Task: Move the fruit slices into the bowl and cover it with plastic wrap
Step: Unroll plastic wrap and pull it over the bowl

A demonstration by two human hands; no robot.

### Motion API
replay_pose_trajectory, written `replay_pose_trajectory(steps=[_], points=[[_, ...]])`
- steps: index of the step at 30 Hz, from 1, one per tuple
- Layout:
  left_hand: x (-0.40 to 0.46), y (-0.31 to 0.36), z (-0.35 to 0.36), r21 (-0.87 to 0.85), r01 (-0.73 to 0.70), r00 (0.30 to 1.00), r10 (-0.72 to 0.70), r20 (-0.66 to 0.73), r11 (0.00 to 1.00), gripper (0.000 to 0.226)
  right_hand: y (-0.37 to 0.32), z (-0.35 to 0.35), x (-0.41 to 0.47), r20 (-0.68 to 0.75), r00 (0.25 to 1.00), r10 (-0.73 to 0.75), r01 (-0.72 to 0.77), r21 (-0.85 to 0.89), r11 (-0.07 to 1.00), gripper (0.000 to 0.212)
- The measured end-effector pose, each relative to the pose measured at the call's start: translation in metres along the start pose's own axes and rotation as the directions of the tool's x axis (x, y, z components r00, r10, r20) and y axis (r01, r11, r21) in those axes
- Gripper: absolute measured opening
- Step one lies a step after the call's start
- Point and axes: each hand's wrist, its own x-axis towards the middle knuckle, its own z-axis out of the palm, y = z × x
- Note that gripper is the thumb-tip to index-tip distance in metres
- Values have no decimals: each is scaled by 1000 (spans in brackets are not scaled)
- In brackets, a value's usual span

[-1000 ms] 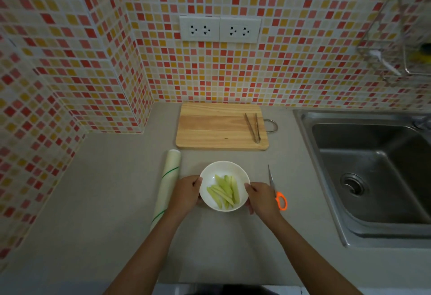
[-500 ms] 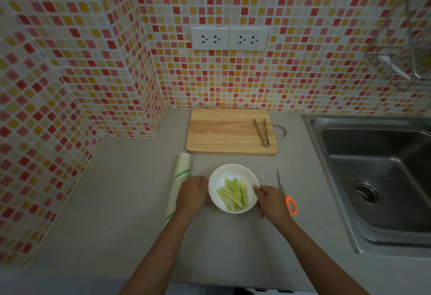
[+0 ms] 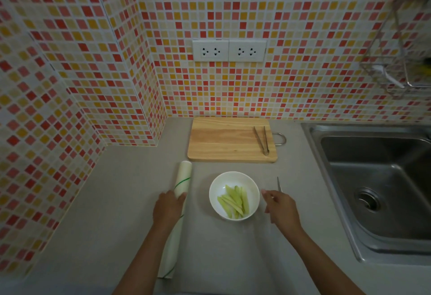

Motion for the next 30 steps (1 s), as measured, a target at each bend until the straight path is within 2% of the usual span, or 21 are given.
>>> replay_pose_trajectory(steps=[2,5,8,10,14,18,22,25,27,30], points=[[-1,3,-6,-78,-10,1000,9,-12,997,51,-3,-4,-2,-50,999,-4,3,-12,1000,30],[-4,17,-20,-284,-108,994,102,-38,953,43,-22,-9,-3,-115,993,-28,35,64,997,30],[-14,50,-37,-550,-134,989,143,-26,824,35,-57,-8,0,-86,994,-61,80,243,967,25],[-24,74,-44,-646,-148,984,179,-19,749,34,-83,-6,1,-15,996,-89,88,359,929,24],[-47,113,-49,-739,-162,964,266,25,654,43,-121,4,-6,155,986,-64,-29,530,848,31],[-68,135,-47,-859,-94,964,262,49,503,41,-130,9,-17,90,996,-15,-48,665,746,15],[-75,138,-40,-854,-149,966,260,-17,499,33,-123,9,-25,-23,998,54,-19,746,666,3],[-80,138,-34,-848,-182,963,264,-52,498,29,-120,11,-27,-37,993,108,-39,781,624,10],[-82,136,-32,-852,-174,962,272,-39,494,29,-117,11,-28,4,988,155,-96,797,596,10],[-85,134,-33,-855,-185,953,301,-35,484,28,-115,11,-27,159,972,176,-229,823,519,5]])
